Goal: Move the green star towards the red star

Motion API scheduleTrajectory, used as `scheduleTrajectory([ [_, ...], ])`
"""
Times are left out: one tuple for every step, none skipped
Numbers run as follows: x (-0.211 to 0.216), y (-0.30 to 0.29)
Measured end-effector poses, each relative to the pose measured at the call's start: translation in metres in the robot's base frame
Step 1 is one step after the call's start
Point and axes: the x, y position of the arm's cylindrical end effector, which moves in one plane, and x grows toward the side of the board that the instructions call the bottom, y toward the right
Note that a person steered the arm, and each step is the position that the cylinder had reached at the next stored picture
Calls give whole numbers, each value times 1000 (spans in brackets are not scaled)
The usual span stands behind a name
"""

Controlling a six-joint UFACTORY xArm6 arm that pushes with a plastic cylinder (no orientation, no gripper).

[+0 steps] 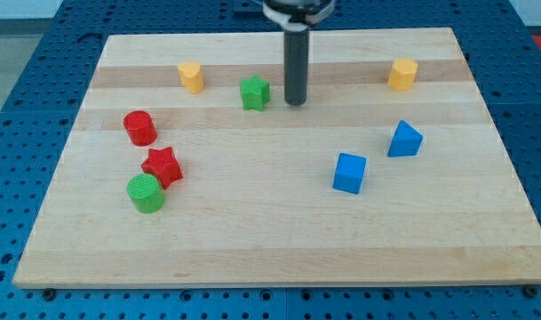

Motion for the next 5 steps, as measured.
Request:
scheduleTrajectory([
  [-25, -11],
  [-23, -57],
  [-7, -76],
  [20, -80],
  [50, -86],
])
